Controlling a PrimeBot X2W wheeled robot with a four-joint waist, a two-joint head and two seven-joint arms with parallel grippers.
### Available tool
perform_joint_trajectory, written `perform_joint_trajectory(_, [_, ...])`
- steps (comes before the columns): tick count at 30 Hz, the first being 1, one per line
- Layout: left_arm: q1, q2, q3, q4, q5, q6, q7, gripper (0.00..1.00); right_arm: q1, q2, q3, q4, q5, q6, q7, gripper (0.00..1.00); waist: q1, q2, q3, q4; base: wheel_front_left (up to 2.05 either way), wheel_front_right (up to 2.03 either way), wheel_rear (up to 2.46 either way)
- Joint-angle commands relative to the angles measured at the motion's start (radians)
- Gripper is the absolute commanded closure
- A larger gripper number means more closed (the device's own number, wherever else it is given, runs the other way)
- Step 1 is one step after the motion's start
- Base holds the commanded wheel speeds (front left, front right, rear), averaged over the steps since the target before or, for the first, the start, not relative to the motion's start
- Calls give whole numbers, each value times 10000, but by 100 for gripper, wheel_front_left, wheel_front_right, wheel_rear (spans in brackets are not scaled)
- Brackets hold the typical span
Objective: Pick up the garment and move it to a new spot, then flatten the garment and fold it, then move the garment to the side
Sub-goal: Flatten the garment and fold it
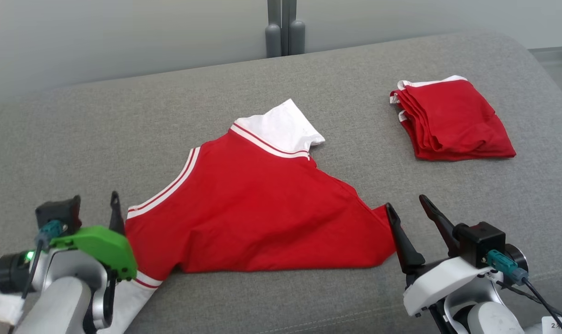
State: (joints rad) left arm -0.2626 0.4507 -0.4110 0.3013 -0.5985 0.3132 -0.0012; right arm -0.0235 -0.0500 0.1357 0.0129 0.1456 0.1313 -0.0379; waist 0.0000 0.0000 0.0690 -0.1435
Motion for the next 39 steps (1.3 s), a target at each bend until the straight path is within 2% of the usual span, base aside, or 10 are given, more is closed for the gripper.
perform_joint_trajectory(1, [-426,-102,-191,70,151,-169,196,0,-8,-9,-31,-73,-67,-11,-33,0,0,0,157,-108,0,0,0])
perform_joint_trajectory(2, [-1155,-291,-553,197,332,-401,463,0,-84,-11,-52,-109,-58,-11,-58,0,0,0,324,-224,0,0,0])
perform_joint_trajectory(9, [-3442,-1077,-1547,1528,849,-1218,1210,0,-398,-6,-3,-105,42,-11,-173,0,0,0,1069,-919,0,0,0])
perform_joint_trajectory(11, [-3442,-1077,-1547,1528,849,-1218,1210,0,-398,-6,-3,-105,42,-11,-173,0,0,0,1069,-919,0,0,0])
perform_joint_trajectory(14, [-4600,-1262,-1945,2519,1120,-1659,1654,0,-565,-8,89,-14,128,-11,-291,0,0,0,1498,-1394,0,0,0])
perform_joint_trajectory(21, [-6316,-1176,-2419,4086,1296,-2523,2972,0,-752,-3,203,208,330,-11,-624,0,0,0,2254,-2176,0,0,0])
perform_joint_trajectory(31, [-7260,-1284,-2513,5104,1069,-2933,3898,0,-999,-5,415,463,558,-11,-978,0,0,0,2855,-2603,0,0,0])
perform_joint_trajectory(39, [-7664,-1322,-2517,5716,1132,-2642,3849,0,-1199,-6,593,651,668,-11,-1160,0,0,0,3158,-2741,0,0,0])
